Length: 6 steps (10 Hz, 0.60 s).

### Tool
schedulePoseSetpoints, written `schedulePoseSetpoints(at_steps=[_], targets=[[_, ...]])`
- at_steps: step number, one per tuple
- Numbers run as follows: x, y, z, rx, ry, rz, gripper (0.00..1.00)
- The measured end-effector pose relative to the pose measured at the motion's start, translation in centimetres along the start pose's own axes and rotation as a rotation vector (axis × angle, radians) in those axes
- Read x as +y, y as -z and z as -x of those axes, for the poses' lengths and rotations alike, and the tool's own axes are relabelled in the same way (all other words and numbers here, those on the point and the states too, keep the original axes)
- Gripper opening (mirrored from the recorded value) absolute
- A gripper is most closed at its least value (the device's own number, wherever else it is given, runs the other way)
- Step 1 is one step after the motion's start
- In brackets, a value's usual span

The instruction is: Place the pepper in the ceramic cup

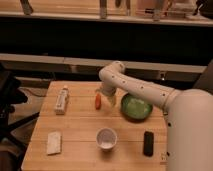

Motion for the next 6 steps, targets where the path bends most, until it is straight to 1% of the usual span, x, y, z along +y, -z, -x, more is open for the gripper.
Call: schedulePoseSetpoints(at_steps=[2,6], targets=[[-0.11,-0.49,0.06,-0.009,0.004,0.008,0.8],[-0.31,-1.24,0.11,-0.026,0.021,0.038,0.8]])
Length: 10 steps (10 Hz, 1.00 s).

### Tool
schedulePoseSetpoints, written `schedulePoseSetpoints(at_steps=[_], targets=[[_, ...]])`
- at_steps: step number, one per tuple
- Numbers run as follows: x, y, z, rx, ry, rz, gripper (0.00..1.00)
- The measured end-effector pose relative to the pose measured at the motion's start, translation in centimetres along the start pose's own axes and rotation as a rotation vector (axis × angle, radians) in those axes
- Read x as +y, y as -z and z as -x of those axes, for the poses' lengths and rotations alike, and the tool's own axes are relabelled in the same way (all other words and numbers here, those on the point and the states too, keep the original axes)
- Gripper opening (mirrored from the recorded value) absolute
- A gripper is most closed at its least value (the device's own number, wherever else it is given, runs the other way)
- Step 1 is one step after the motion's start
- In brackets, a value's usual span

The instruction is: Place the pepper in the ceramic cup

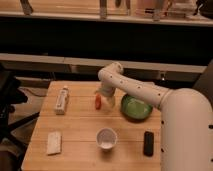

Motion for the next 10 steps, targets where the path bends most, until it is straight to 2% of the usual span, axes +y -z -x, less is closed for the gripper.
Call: schedulePoseSetpoints(at_steps=[10], targets=[[-0.5,-2.1,0.4,-0.053,0.055,0.064,0.8]])
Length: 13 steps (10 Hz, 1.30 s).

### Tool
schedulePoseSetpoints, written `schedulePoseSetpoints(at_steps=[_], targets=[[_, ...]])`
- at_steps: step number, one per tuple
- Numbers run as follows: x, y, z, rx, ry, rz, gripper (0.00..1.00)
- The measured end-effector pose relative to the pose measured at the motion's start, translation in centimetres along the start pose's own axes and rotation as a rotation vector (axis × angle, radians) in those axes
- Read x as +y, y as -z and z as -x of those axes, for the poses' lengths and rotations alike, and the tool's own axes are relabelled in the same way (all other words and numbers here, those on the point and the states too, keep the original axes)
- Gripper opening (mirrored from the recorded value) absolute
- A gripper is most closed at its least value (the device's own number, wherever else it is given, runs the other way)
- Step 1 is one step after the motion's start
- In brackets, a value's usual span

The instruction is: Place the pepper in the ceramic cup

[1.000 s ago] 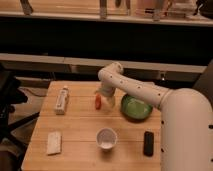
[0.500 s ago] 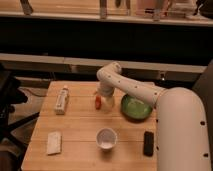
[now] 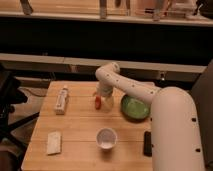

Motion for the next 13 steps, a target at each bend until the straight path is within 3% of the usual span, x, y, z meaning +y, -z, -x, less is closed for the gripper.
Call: schedulePoseSetpoints(at_steps=[2,13], targets=[[0.0,-0.3,0.0,-0.009,0.017,0.029,0.8],[0.7,-2.0,0.3,-0.037,0.034,0.052,0.8]])
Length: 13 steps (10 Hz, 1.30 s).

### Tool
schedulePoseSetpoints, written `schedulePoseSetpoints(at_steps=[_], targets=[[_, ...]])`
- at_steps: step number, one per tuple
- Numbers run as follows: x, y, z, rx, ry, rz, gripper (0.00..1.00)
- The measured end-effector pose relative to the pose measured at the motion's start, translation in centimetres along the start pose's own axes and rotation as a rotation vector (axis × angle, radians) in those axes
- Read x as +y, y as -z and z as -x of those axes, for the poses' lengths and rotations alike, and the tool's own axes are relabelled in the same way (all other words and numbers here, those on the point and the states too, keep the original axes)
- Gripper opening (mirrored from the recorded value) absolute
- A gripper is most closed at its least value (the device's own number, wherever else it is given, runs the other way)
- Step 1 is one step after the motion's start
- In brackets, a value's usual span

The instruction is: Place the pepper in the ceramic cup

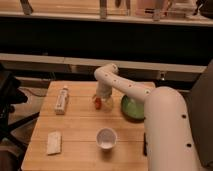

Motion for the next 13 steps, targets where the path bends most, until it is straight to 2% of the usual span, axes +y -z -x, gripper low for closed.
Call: schedulePoseSetpoints(at_steps=[1,9,13], targets=[[0.0,-0.1,0.0,-0.001,-0.001,-0.002,0.77],[0.2,-0.3,0.2,-0.002,0.013,0.005,0.06],[0.3,3.9,1.3,0.027,0.012,0.013,0.04]])
